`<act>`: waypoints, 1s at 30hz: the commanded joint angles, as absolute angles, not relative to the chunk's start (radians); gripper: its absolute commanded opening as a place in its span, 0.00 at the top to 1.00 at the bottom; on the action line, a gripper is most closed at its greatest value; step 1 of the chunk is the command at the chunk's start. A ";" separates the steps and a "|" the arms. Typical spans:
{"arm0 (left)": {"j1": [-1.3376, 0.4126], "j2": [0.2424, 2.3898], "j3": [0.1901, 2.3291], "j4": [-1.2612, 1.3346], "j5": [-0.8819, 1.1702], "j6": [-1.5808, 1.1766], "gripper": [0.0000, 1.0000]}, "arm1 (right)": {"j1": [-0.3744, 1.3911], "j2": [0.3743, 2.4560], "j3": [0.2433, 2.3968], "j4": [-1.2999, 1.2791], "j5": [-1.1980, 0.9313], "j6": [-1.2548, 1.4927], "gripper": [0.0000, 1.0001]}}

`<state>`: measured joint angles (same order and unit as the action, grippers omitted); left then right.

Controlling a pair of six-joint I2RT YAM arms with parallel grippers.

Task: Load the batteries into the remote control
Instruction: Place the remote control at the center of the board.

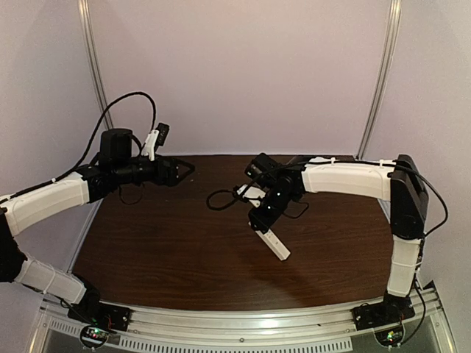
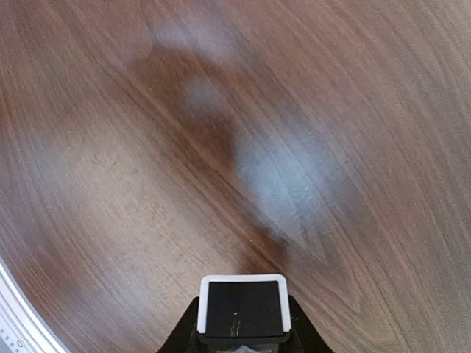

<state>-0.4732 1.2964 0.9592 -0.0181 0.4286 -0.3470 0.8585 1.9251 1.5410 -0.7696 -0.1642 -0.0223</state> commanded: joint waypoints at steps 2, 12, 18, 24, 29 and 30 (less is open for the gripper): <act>-0.473 1.297 0.973 -0.066 0.361 -0.340 0.03 | 0.884 2.048 1.598 -0.970 -0.197 -0.040 1.00; -0.472 1.330 0.984 -0.099 0.347 -0.344 0.03 | 0.906 2.173 1.686 -1.017 -0.185 -0.047 0.96; -0.472 1.344 0.982 -0.097 0.351 -0.346 0.03 | 0.917 2.203 1.703 -1.023 -0.177 -0.045 0.76; -0.472 1.354 0.992 -0.102 0.348 -0.352 0.02 | 0.924 2.202 1.706 -1.019 -0.175 -0.041 0.38; -0.472 1.366 1.010 -0.106 0.373 -0.360 0.03 | 0.922 2.130 1.698 -0.979 -0.188 -0.031 0.20; -0.472 1.363 1.009 -0.100 0.373 -0.365 0.03 | 0.917 2.110 1.696 -0.966 -0.190 -0.026 0.15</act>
<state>-0.4728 1.3544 0.9764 -0.1112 0.3599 -0.3489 0.9188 2.1807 1.6951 -1.0122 -0.1844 -0.0444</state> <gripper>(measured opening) 0.975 0.794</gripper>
